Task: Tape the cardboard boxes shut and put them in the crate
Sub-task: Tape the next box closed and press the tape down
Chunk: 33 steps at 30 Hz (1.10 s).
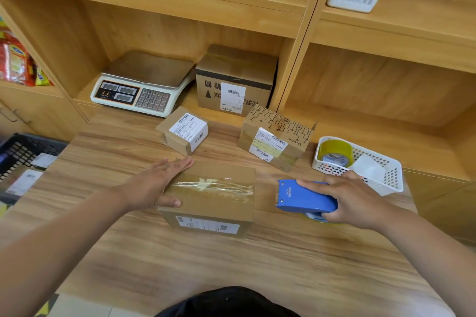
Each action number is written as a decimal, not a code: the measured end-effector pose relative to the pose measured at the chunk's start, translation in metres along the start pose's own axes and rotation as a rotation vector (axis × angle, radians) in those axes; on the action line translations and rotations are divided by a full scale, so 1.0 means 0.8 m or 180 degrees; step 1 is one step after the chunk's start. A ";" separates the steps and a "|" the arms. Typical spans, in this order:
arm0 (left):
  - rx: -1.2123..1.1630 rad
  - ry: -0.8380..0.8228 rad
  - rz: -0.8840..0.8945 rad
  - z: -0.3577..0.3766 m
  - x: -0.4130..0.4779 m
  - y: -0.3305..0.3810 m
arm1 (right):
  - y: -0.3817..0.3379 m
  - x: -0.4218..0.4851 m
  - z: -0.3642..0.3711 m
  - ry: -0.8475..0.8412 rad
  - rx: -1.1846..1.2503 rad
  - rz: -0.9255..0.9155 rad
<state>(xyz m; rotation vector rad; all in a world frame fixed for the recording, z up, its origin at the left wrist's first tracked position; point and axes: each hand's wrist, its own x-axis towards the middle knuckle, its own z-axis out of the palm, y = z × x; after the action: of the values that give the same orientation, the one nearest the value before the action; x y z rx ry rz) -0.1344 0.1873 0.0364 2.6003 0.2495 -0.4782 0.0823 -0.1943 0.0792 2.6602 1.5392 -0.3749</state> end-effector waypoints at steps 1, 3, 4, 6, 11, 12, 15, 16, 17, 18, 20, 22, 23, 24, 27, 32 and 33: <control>-0.0001 -0.0014 -0.0020 0.000 0.000 0.001 | -0.002 0.001 0.001 -0.0004 -0.0056 0.0031; 0.0016 -0.0026 -0.0017 -0.002 -0.001 0.004 | -0.010 0.002 0.001 -0.0027 -0.0186 0.0074; 0.0037 -0.0035 -0.0013 -0.003 -0.001 0.005 | -0.013 0.003 0.002 -0.0072 -0.0243 0.0104; 0.0065 -0.0046 -0.0042 -0.004 0.000 0.007 | -0.019 0.006 0.004 -0.0121 -0.0283 0.0132; 0.0270 0.0044 0.0095 -0.011 0.005 0.009 | -0.028 0.015 0.019 -0.0210 -0.0193 0.0112; 0.0372 0.0051 0.0114 -0.014 0.007 0.014 | -0.031 0.017 0.022 -0.0238 -0.0190 0.0119; 0.0857 0.0081 0.0114 -0.024 0.013 0.036 | -0.036 0.025 0.031 -0.0218 -0.0203 0.0092; 0.1018 0.0088 0.0129 -0.025 0.017 0.045 | -0.037 0.027 0.034 -0.0202 -0.0174 0.0067; 0.1144 0.0072 0.0171 -0.026 0.020 0.057 | -0.036 0.030 0.039 -0.0202 -0.0114 0.0061; 0.1219 0.0019 0.0228 -0.024 0.024 0.071 | -0.036 0.032 0.044 -0.0188 -0.0045 0.0043; 0.1207 -0.0117 0.0381 -0.012 0.034 0.102 | -0.037 0.034 0.052 -0.0122 0.0008 -0.0004; 0.1145 -0.0227 0.0552 0.005 0.047 0.136 | -0.038 0.034 0.054 -0.0076 0.0037 0.0018; 0.1159 -0.0273 0.0631 0.014 0.054 0.150 | -0.038 0.033 0.055 -0.0053 0.0020 0.0023; 0.1202 -0.0317 0.0678 0.022 0.062 0.162 | -0.037 0.032 0.055 -0.0048 -0.0002 0.0038; 0.1340 -0.0419 0.0645 0.034 0.080 0.185 | -0.036 0.028 0.054 -0.0049 0.0031 0.0079; 0.1538 -0.0470 0.0580 0.034 0.090 0.196 | -0.033 0.022 0.055 0.0037 0.0092 0.0105; 0.1577 -0.0419 0.0610 0.035 0.090 0.197 | -0.031 0.021 0.057 0.0064 0.0123 0.0107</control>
<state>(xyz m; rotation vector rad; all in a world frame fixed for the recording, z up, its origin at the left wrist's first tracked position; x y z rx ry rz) -0.0354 0.0433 0.0531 3.0099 -0.1875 -0.7117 0.0607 -0.1750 0.0329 2.7234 1.5058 -0.3812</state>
